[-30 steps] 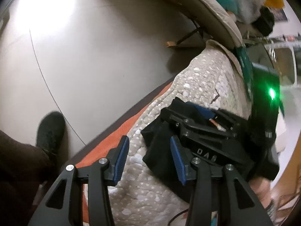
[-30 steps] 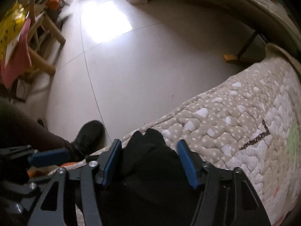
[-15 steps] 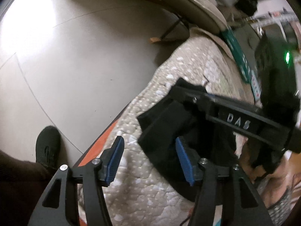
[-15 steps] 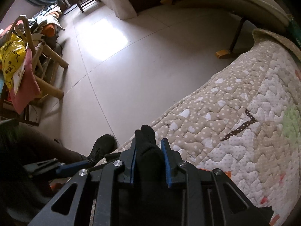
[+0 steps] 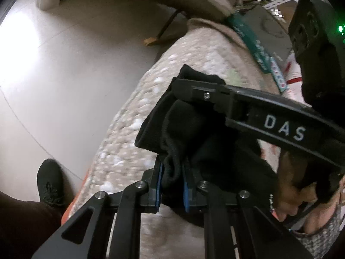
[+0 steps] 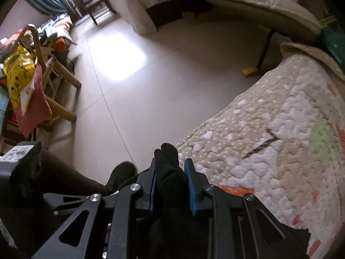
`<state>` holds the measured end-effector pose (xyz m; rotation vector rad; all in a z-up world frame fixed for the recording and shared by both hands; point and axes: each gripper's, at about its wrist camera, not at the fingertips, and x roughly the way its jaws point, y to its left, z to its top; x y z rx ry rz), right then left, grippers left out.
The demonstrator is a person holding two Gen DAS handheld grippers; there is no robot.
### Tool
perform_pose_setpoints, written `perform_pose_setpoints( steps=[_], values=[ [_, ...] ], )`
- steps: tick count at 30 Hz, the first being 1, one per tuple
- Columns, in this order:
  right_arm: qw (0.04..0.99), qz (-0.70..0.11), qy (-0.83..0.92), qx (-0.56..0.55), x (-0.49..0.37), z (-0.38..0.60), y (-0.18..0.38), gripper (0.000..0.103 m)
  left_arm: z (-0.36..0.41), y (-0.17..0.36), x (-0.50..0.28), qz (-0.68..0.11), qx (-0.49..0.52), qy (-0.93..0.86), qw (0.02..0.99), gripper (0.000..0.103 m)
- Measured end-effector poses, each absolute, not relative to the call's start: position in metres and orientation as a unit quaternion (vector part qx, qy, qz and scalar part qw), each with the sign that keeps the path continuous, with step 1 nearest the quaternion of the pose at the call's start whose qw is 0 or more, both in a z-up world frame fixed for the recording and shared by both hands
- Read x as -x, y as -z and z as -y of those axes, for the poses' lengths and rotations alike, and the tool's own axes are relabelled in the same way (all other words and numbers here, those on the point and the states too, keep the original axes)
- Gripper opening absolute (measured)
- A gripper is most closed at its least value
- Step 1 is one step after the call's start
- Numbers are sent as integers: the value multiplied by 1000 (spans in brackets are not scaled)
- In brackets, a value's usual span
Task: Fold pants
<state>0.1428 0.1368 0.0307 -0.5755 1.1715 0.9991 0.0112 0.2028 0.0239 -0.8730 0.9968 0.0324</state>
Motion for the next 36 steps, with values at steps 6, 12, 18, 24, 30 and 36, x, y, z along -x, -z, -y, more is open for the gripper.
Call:
perform_pose_setpoints(
  steps=[6, 12, 18, 24, 30, 36],
  values=[
    [719, -504, -430, 211, -159, -75, -71, 26, -166, -59, -27, -455, 391, 21, 800, 15],
    [745, -515, -390, 166, -175, 10, -75, 26, -98, -64, -53, -487, 363, 71, 791, 15],
    [760, -550, -317, 142, -189, 105, -53, 28, -14, -57, -69, -524, 311, 116, 784, 16],
    [774, -589, -186, 142, -200, 189, -41, 69, 27, -57, -52, -551, 272, 176, 769, 37],
    [852, -497, -141, 88, -184, 208, -105, 70, -11, -69, -28, -540, 265, 159, 783, 42],
    [796, -527, -294, -48, -159, 165, -94, 64, -56, -61, -34, -534, 311, 67, 783, 43]
  ],
)
